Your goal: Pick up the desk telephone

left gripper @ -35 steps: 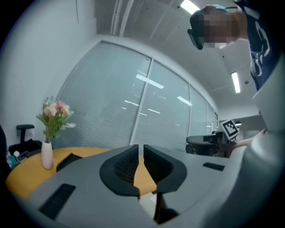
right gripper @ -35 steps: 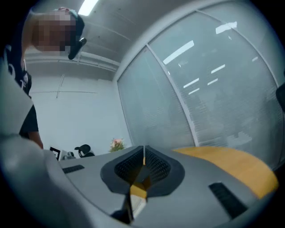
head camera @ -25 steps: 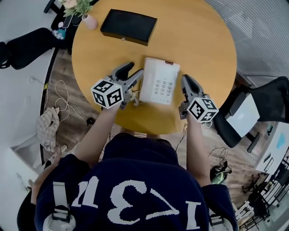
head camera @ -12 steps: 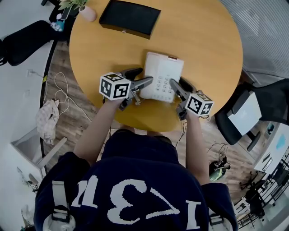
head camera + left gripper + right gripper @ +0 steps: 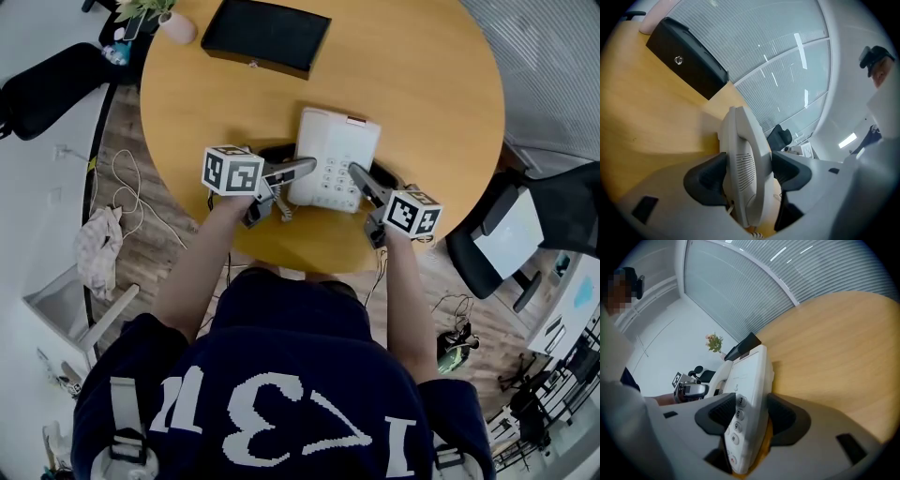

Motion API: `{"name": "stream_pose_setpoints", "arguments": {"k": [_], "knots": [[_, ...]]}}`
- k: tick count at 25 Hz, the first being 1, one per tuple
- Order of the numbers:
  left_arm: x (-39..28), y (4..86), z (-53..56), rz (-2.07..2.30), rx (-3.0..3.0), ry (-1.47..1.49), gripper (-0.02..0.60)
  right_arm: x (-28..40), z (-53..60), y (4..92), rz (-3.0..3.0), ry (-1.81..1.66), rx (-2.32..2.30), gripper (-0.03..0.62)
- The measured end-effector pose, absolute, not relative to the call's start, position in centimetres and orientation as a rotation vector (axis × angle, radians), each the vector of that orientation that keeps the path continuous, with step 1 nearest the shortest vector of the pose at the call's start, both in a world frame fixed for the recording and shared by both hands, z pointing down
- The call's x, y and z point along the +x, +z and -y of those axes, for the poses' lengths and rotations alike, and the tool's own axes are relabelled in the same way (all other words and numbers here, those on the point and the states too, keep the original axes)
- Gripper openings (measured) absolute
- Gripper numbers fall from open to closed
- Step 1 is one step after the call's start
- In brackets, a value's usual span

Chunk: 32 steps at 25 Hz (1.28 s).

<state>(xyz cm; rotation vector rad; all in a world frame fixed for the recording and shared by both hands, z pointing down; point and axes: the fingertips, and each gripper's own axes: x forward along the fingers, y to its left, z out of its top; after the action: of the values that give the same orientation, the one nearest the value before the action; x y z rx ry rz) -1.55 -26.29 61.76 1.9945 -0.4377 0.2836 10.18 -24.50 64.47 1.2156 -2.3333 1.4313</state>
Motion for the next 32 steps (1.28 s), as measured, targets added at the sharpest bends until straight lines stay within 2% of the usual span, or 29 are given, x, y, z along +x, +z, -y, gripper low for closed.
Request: {"name": "stream_pose_setpoints", "arguments": {"k": [13,32], "knots": [[-2.5,57.6,25.9,0.521,2.159,0.247,0.293,9.7,25.0,59.9,2.450,1.207,1.280,0.209],[-2.4,34.5,28.3,0.619,2.571,-0.072,0.291,10.4,28.5,35.2,2.908,0.503,1.432,0.201]]}}
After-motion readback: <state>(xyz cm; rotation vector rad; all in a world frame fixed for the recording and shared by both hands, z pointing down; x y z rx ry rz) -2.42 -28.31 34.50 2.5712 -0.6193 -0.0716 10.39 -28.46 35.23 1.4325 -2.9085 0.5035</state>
